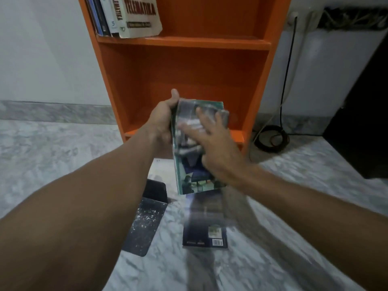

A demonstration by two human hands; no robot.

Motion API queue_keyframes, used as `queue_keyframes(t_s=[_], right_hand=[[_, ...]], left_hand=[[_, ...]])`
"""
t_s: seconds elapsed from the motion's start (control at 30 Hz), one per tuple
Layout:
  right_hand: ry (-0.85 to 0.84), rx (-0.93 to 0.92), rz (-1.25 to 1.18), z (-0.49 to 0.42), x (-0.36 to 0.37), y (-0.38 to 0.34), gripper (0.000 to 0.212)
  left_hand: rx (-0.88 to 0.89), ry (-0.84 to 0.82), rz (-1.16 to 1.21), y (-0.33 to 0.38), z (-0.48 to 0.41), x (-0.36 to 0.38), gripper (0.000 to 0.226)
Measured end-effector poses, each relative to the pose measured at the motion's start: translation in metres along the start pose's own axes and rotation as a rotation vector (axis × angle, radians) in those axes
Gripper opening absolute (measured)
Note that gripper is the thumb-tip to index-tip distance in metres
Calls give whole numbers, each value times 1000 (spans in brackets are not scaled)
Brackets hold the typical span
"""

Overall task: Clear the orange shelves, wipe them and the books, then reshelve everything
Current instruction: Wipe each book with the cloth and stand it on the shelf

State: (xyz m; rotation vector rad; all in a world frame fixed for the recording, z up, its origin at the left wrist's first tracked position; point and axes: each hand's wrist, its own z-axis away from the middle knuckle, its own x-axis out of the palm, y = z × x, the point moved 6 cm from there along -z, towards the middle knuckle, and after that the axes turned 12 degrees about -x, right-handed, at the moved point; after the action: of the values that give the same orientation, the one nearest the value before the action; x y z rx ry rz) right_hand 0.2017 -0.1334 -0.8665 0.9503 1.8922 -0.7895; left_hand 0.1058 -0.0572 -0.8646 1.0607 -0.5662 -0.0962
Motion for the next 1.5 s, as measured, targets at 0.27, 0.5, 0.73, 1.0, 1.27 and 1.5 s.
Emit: queue_keyframes(t_s=[0.27, 0.5, 0.73, 1.0, 1.27, 1.5], right_hand=[[-693, -176, -288, 133, 121, -9, 49], [-746, 199, -339, 96, 189, 70, 53], [-274, 530, -603, 104, 196, 123, 40], [194, 969, -1355, 74, 124, 112, 53], [198, 752, -1121, 43, 70, 56, 11], [337, 636, -1078, -13, 9, 35, 17]], left_hand=[[-38, 133, -47, -16, -33, -44, 68], [-31, 146, -150, -35, -72, -50, 59], [15, 221, -164, -33, -84, -61, 64], [52, 274, -130, -16, -53, -59, 58], [140, 322, -117, 18, -2, -37, 52], [273, 390, -174, 54, 36, -46, 61]])
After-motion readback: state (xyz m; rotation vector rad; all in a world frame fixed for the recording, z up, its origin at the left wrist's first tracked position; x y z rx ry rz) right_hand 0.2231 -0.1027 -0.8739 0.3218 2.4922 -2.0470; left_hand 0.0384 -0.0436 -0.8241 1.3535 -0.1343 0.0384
